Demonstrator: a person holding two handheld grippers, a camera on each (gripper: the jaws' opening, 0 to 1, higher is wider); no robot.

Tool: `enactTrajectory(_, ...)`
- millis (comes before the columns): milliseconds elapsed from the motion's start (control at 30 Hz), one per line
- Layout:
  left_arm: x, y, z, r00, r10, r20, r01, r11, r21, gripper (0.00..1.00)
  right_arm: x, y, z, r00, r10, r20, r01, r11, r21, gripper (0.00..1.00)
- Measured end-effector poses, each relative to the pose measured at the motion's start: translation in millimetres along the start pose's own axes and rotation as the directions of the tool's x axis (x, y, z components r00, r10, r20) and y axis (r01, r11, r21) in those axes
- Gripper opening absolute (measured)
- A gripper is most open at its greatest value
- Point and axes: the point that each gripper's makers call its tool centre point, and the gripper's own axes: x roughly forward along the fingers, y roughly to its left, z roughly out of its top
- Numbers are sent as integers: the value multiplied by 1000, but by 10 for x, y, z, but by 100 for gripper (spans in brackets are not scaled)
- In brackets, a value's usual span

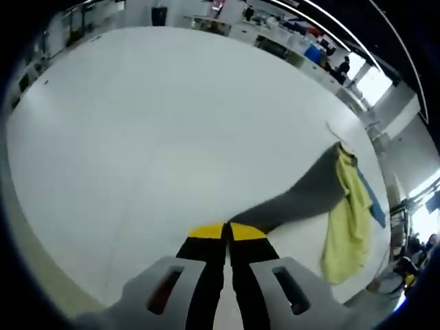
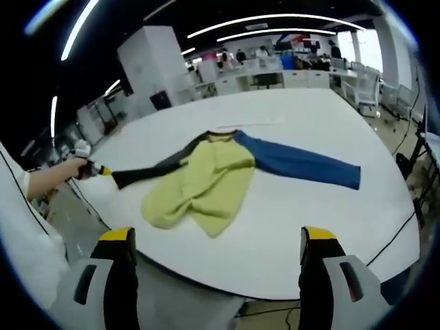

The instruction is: Fold the garment on the visible template until the final outline fits inside the template.

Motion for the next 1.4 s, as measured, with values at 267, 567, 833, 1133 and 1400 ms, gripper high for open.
enactTrajectory(267,202,274,94,999,34,-13,-35,997,-64,0,105,20,-8,1000,1,-29,-1,1000,1,99)
enactTrajectory(567,437,448,159,997,79,-14,-80,992,-99,0,204,-11,30,999,-8,-50,8,1000,3,99)
enactTrajectory(833,624,569,231,992,124,-12,-125,987,-98,0,288,-17,4,997,-11,-74,12,1000,9,99)
enactTrajectory(1133,709,650,331,988,156,11,-153,981,-115,0,369,-22,-25,996,-9,-91,11,1000,19,99)
enactTrajectory(1400,748,695,446,986,165,35,-161,981,-111,0,406,-55,-37,995,-13,-101,15,1000,24,99)
